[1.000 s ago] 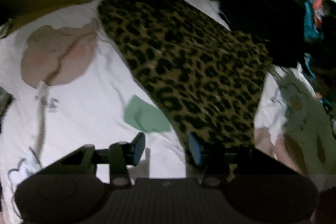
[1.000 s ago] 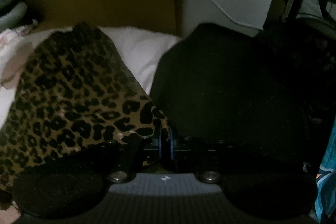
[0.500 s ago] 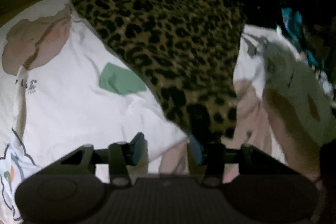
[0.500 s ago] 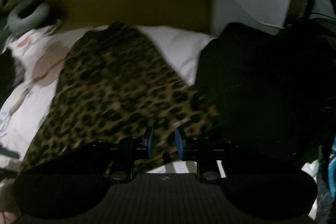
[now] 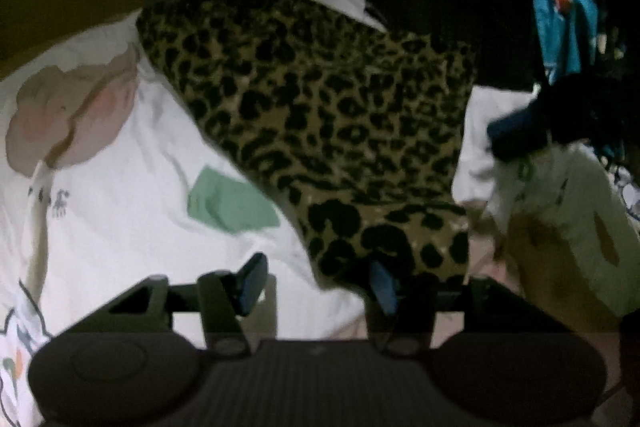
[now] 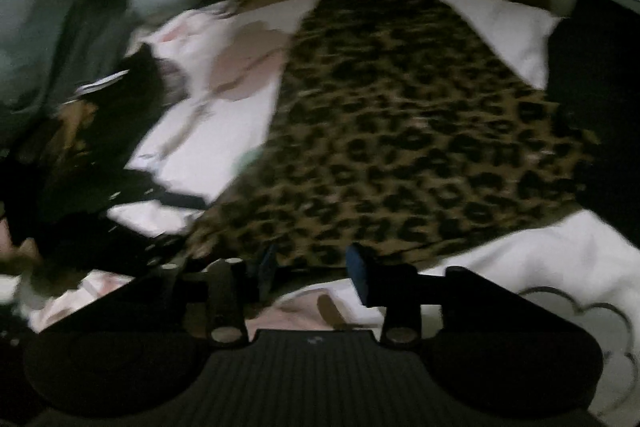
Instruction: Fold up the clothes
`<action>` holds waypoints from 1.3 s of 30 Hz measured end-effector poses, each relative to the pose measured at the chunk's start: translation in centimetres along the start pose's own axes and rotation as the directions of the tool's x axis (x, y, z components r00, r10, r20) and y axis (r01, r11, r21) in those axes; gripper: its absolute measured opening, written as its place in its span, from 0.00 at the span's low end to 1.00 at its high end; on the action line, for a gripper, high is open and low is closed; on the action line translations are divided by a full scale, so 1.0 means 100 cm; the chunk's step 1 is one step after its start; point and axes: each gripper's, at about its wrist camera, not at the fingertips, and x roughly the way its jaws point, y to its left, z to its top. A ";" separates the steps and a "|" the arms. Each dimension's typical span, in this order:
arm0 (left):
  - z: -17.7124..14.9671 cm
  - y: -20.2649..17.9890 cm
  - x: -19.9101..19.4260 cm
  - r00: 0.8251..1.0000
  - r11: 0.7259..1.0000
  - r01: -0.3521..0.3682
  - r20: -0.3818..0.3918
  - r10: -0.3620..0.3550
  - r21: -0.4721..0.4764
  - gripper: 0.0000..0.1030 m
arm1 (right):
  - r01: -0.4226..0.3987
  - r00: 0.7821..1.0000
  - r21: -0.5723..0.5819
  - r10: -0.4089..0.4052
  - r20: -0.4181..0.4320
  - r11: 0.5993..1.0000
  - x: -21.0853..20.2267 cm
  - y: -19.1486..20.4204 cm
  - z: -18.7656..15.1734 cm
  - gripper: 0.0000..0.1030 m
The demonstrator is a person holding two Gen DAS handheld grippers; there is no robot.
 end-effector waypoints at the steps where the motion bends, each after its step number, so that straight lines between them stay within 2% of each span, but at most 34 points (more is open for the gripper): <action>1: 0.002 -0.001 -0.001 1.000 1.000 0.002 0.008 -0.002 0.004 0.57 | -0.027 1.000 0.004 0.027 -0.008 1.000 0.001 0.002 -0.001 0.47; 4: 0.006 -0.001 -0.004 0.999 1.000 0.011 0.032 -0.011 -0.007 0.57 | -0.101 0.994 0.020 0.102 -0.026 0.995 0.003 0.006 -0.003 0.47; 13: 0.018 0.010 -0.009 0.997 0.995 0.028 0.080 -0.020 -0.099 0.57 | -0.036 0.999 -0.074 0.036 -0.005 0.997 0.012 0.019 0.002 0.47; 17: 0.024 0.020 -0.011 0.995 0.987 0.036 0.093 -0.022 -0.156 0.57 | -0.019 1.000 -0.117 0.019 0.000 0.993 0.023 0.022 0.007 0.51; 24: 0.019 0.026 -0.011 0.996 0.980 0.060 0.081 -0.045 -0.188 0.57 | 0.028 0.999 -0.238 -0.018 0.044 0.971 0.051 0.035 0.016 0.52; 27: 0.013 0.026 -0.012 0.996 0.980 0.072 0.069 -0.061 -0.186 0.60 | 0.021 0.998 -0.252 -0.006 0.061 0.968 0.055 0.037 0.020 0.44; 29: 0.007 0.025 -0.009 0.997 0.982 0.072 0.049 -0.064 -0.173 0.64 | 0.006 0.998 -0.244 0.009 0.062 0.970 0.057 0.037 0.024 0.33; 32: -0.002 0.021 0.000 0.998 0.985 0.069 0.006 -0.069 -0.157 0.65 | -0.005 0.998 -0.235 0.022 0.067 0.972 0.056 0.036 0.026 0.27; 36: -0.010 0.013 0.013 0.999 0.992 0.026 -0.017 -0.029 -0.124 0.65 | -0.006 0.997 -0.229 0.023 0.071 0.973 0.055 0.036 0.025 0.25; 39: -0.008 0.011 0.019 0.999 0.988 0.031 -0.012 -0.033 -0.150 0.65 | -0.014 0.997 -0.217 0.030 0.069 0.976 0.055 0.036 0.025 0.23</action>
